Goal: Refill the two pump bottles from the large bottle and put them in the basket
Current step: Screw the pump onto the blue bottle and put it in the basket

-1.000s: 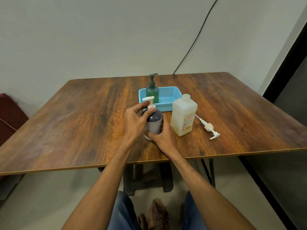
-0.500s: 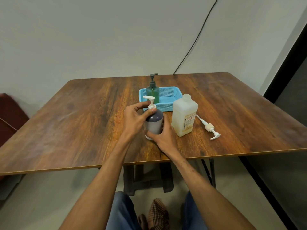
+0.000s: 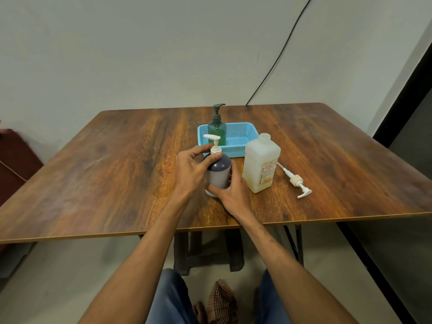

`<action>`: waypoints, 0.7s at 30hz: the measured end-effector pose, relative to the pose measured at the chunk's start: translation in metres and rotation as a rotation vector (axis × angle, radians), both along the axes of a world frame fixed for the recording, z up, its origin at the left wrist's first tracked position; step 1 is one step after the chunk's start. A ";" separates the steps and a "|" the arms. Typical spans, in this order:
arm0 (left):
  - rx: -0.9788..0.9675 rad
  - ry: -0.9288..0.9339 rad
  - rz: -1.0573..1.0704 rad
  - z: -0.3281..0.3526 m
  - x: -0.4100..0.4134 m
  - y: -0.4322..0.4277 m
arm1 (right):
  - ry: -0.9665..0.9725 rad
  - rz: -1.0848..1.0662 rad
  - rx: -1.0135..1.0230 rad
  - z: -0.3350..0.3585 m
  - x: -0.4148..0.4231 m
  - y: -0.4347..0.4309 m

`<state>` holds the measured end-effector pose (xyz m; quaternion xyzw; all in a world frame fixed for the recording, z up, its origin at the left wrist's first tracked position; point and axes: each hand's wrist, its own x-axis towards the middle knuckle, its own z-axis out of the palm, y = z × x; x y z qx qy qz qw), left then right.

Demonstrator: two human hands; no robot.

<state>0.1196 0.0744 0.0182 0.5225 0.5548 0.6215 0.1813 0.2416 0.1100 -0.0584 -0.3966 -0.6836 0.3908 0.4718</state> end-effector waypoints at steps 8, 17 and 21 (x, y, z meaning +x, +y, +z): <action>0.094 -0.052 0.143 -0.007 0.020 -0.004 | -0.026 0.013 -0.023 0.000 0.000 0.000; -0.039 0.060 -0.063 0.005 -0.008 0.007 | -0.011 0.022 -0.038 0.000 0.000 0.000; -0.077 0.085 -0.198 0.004 -0.019 0.009 | -0.016 0.048 -0.073 0.002 0.000 0.001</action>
